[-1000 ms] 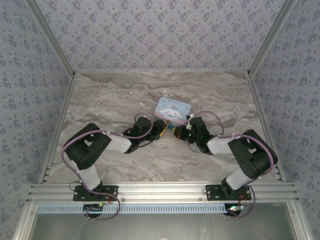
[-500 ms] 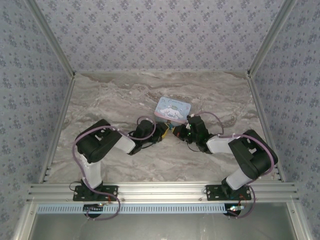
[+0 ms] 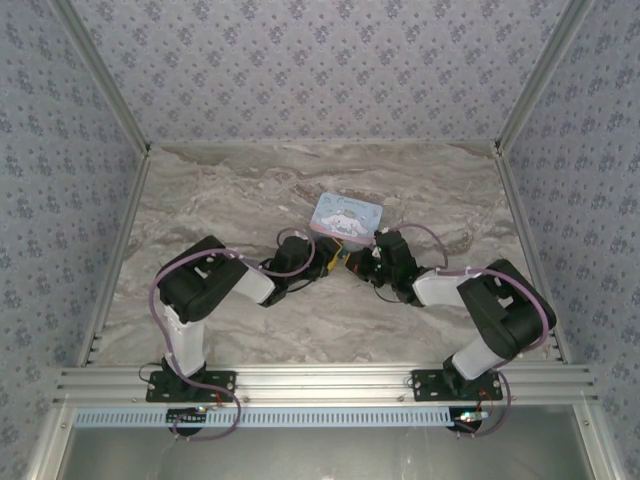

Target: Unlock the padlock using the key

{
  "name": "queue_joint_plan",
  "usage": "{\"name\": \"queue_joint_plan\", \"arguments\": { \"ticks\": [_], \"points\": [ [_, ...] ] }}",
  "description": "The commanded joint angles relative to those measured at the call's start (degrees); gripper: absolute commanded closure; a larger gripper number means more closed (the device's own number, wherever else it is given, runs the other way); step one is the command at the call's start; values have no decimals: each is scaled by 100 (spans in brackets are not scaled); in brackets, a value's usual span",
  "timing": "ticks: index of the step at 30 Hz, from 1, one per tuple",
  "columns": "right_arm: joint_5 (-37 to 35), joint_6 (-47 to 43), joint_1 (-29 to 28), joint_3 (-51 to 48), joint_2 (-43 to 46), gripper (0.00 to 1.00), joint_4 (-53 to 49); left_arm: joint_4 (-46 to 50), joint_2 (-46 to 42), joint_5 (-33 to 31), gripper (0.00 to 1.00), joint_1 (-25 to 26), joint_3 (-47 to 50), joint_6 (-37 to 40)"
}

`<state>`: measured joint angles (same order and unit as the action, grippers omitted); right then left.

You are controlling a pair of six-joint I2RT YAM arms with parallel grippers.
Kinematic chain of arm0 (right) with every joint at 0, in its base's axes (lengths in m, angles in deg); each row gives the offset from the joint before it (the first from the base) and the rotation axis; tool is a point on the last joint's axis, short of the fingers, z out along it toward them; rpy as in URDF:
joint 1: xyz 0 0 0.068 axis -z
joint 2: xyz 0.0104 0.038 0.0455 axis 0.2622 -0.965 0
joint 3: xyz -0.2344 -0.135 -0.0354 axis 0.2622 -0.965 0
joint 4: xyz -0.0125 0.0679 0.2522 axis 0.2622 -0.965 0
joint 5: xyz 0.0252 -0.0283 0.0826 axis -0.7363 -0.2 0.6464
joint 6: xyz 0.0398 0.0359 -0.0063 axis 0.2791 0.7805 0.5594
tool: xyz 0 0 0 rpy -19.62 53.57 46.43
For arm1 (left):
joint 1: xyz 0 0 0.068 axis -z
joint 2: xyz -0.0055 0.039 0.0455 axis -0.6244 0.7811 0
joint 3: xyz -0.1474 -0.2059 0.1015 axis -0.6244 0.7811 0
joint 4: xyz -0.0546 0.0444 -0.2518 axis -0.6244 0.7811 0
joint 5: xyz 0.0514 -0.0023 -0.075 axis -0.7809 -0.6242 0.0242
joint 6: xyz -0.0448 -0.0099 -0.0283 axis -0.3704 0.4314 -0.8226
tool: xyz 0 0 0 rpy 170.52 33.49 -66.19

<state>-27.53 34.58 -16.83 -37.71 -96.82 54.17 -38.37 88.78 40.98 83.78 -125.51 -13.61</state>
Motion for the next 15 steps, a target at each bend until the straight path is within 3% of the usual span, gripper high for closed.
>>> {"name": "queue_joint_plan", "arguments": {
  "ticks": [1, 10, 15],
  "points": [
    [29, 118, -34, 164, 164, 100, -50, -178, 134, -62, 60, 49, -163, -30],
    [53, 209, -35, 178, 219, 100, -67, -166, 198, -44, 68, 50, -263, -64],
    [74, 241, -18, 168, 270, 100, -51, -157, 150, -59, 82, 56, -245, -31]
  ]
}}
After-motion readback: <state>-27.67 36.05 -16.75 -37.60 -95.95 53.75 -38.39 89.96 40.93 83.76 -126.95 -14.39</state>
